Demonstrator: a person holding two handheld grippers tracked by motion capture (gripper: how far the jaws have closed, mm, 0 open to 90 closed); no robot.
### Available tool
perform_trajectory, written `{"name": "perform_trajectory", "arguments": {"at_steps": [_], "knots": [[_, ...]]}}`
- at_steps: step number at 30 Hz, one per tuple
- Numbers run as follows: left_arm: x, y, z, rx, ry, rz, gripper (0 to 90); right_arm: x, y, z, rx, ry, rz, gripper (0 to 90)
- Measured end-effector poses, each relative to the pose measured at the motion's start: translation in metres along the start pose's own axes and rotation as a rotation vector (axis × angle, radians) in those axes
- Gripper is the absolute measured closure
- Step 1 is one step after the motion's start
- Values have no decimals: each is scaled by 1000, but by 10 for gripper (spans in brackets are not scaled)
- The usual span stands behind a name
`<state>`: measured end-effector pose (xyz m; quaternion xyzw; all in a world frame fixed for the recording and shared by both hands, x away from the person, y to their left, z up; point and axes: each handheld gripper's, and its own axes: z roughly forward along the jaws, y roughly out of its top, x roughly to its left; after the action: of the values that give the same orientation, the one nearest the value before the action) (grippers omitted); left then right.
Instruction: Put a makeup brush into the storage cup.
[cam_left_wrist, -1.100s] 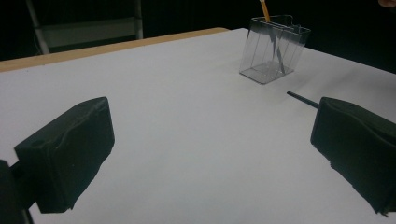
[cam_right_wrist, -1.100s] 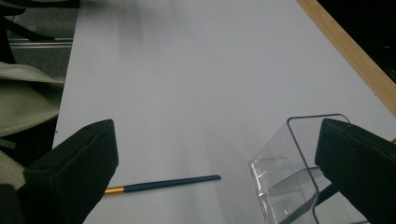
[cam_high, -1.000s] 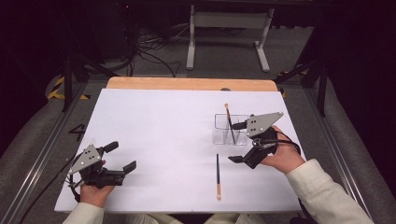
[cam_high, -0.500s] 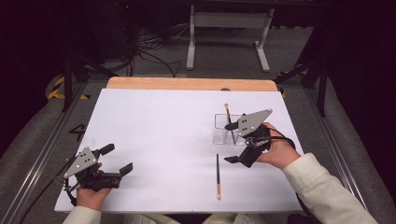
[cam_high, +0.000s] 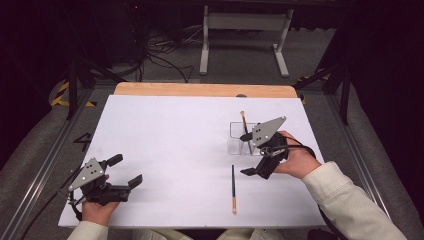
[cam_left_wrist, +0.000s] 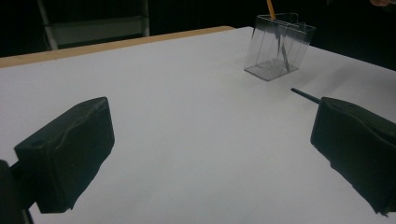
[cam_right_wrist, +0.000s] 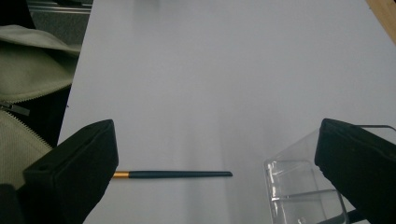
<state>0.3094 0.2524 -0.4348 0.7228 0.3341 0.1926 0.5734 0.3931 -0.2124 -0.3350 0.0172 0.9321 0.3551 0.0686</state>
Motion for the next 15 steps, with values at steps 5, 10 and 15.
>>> {"name": "perform_trajectory", "arguments": {"at_steps": [5,10,15], "knots": [[0,0,0,0,-2,-1,5,1,1,6,37,13,-14,0],[0,0,1,-2,-4,-4,5,2,4,11,73,26,-30,1],[0,0,1,-2,-5,-5,5,3,5,14,93,30,-39,2]]}}
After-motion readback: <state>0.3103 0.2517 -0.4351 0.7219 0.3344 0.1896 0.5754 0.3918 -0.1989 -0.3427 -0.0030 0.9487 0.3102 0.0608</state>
